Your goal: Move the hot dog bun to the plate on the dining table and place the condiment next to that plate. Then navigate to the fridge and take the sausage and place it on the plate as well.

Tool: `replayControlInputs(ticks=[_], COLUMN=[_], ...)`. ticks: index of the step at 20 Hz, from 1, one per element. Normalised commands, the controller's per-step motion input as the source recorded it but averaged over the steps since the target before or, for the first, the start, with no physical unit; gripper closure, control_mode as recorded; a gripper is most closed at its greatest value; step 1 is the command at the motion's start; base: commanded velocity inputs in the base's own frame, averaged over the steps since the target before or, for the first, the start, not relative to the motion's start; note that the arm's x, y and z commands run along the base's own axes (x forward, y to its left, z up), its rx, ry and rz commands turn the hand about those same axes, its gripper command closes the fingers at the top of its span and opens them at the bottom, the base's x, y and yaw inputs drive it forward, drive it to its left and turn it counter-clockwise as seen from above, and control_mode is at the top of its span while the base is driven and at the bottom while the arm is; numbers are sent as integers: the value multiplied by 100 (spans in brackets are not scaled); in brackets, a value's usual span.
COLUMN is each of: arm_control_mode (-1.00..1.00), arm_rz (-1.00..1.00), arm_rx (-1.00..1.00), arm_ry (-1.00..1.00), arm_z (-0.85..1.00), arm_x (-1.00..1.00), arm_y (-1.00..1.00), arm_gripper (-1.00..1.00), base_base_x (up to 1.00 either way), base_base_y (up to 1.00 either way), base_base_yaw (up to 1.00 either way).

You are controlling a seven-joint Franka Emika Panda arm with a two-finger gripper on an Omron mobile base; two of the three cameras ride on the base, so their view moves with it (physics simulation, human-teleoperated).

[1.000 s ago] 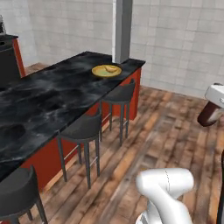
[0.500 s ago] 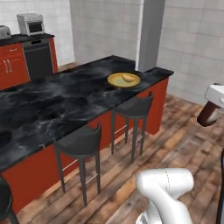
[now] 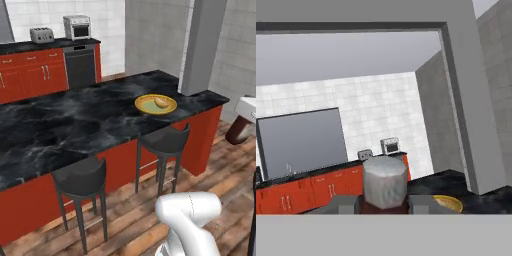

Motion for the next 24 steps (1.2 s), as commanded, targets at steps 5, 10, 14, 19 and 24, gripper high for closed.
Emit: replayControlInputs(ticks=[5, 10, 14, 19, 24], arm_control_mode=[100, 100, 100, 100, 100], arm_rz=[0, 0, 0, 0, 0], arm_rx=[0, 0, 0, 0, 0], arm_ry=[0, 0, 0, 0, 0], arm_z=[0, 0, 0, 0, 0], arm_x=[0, 0, 0, 0, 0], arm_y=[0, 0, 0, 0, 0], arm_gripper=[100, 100, 100, 100, 100], base_base_x=[77, 90, 79, 55, 41], base_base_y=[-66, -54, -34, -1, 0], base_base_yaw=[41, 38, 31, 11, 6])
